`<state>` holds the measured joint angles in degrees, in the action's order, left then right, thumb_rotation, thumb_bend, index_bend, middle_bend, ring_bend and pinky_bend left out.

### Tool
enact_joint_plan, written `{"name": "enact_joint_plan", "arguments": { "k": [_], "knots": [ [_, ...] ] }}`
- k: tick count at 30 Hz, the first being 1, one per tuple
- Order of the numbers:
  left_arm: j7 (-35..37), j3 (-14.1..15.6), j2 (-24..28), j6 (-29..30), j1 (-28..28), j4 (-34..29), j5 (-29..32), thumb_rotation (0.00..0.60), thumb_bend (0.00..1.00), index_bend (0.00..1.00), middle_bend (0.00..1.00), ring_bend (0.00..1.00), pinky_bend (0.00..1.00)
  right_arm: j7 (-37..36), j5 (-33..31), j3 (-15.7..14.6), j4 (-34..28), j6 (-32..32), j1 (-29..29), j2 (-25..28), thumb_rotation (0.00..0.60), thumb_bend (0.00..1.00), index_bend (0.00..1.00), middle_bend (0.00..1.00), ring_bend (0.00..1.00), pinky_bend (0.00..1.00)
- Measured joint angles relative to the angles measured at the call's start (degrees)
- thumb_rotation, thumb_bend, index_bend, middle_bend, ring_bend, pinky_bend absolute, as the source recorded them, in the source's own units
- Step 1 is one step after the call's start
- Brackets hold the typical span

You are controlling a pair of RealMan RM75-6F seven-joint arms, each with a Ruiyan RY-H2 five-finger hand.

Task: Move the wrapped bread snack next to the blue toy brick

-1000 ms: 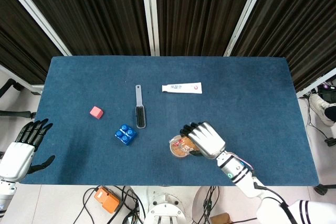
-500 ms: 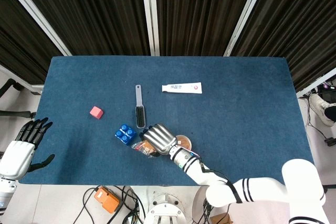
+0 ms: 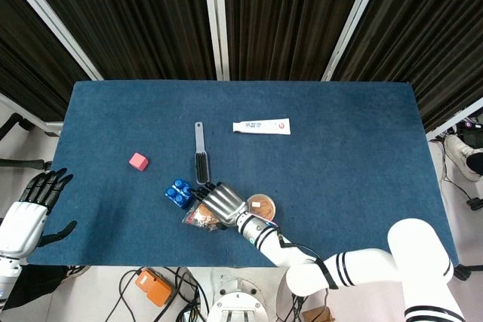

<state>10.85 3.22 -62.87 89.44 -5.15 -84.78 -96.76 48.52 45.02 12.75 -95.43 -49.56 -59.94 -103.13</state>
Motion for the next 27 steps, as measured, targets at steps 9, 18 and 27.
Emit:
{"name": "enact_joint_plan", "arguments": {
  "k": [9,18,27],
  "knots": [
    [-0.40,-0.11,-0.07,-0.41,-0.14,-0.07,0.23,0.600,0.19,0.00,0.00,0.00,0.01,-2.44,10.91,-3.08,-11.02,-8.12,4.20,9.54,0.600,0.36,0.00,0.05,0.06,0.38],
    [-2.32,-0.17,-0.31,-0.01,0.01,-0.78,0.00,0.600,0.19,0.00,0.00,0.00,0.01,-8.86,36.57,-18.21,-16.72,-30.13,24.22,29.26,0.600,0.36,0.00,0.00,0.00,0.13],
    [-3.46,-0.09,-0.79,0.50,0.56,-1.09,-0.05,0.600,0.19,0.00,0.00,0.00,0.01,-31.27,41.41,-26.35,3.27,-47.44,46.11,32.04,0.600,0.36,0.00,0.00,0.00,0.00]
  ]
}}
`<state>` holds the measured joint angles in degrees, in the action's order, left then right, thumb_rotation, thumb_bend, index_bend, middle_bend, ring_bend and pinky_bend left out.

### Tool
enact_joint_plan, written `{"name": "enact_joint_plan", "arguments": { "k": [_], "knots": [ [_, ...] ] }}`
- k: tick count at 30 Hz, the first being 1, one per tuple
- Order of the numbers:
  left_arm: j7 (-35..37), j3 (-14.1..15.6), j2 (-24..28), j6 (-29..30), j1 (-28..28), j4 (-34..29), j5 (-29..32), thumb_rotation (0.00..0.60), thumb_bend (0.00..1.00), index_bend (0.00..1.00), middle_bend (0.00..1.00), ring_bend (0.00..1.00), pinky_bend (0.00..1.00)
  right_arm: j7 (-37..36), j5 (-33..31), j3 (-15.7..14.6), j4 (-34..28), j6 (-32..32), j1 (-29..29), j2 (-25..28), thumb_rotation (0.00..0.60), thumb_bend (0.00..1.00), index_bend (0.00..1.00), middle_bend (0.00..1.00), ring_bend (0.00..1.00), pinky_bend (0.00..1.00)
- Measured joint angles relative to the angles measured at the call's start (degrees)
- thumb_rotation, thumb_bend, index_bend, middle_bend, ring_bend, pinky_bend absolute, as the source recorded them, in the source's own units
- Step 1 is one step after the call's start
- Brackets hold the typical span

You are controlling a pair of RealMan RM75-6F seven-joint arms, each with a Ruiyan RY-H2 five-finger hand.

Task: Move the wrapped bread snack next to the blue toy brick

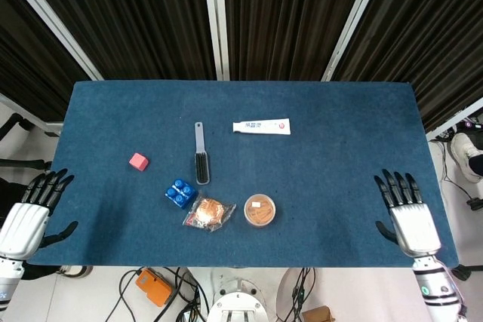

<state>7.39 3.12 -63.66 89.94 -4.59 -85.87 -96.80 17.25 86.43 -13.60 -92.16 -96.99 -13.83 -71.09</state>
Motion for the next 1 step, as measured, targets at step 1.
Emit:
{"name": "enact_joint_plan", "arguments": {
  "k": [1],
  "knots": [
    [-0.09,0.03,-0.06,0.04,0.04,0.02,-0.04,0.600,0.19,0.00,0.00,0.00,0.01,-1.66,0.91,-0.32,1.89,-0.89,1.39,0.03,0.600,0.36,0.00,0.00,0.00,0.00]
  ]
}}
